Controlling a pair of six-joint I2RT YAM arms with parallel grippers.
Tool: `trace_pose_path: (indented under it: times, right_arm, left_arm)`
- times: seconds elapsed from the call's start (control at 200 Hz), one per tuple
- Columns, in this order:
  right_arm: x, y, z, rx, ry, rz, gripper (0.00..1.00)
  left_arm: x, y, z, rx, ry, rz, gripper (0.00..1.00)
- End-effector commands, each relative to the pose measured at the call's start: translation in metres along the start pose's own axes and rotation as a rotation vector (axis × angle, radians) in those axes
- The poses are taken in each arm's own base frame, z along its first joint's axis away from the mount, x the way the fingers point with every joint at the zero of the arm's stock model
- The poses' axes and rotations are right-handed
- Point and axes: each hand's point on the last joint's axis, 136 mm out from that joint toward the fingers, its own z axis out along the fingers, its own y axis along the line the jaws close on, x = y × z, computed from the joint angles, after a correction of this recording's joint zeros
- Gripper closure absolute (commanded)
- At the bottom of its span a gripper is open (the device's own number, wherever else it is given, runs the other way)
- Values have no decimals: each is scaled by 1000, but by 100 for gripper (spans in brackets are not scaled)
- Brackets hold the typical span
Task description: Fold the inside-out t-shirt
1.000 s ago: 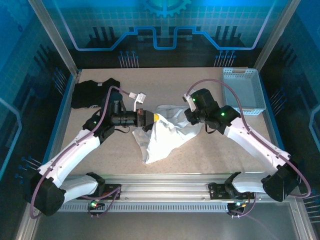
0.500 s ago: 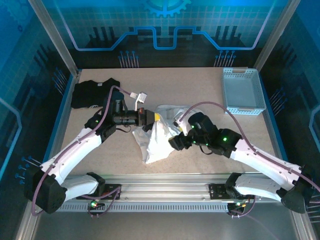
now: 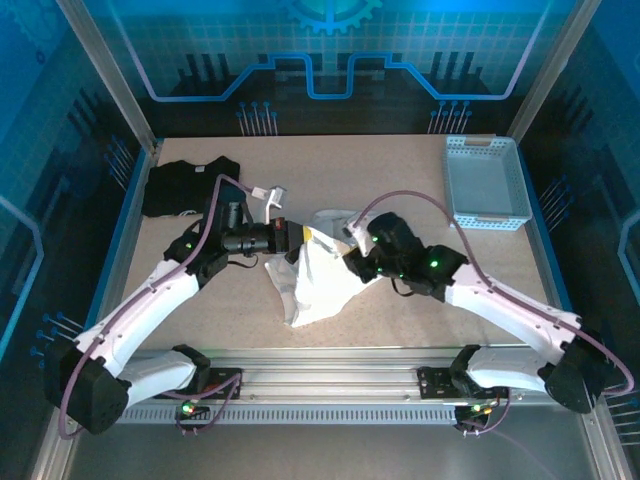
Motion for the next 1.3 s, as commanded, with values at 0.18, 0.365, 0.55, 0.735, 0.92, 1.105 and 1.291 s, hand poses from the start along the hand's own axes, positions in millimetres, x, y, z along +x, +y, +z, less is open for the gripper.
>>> trace_pose_path:
  times: [0.18,0.365,0.55,0.735,0.92,1.105,1.291]
  right_arm:
    - [-30,23,-8,-273,-53,98,100]
    - [-14,30,5,-190,28,-37,70]
    - [0,53,35,-126,66,-181,35]
    - [3,56,73,-71,82,-220,29]
    - [-8,48,80,-29,48,-212,64]
    - [-11,30,54,-144,9,-79,98]
    - [-24,29,34,-339,-48,71,100]
  left_arm:
    - [-14,55,-5,-288,-84,25,100]
    - [-17,54,1,-268,-76,9,100]
    - [-16,46,-1,-241,-73,9,100]
    - [-15,41,-6,-235,-73,15,100]
    - [-13,44,-9,-250,-81,22,100]
    - [-15,60,-10,-326,-95,36,100]
    - [-31,88,-4,-450,-141,53,100]
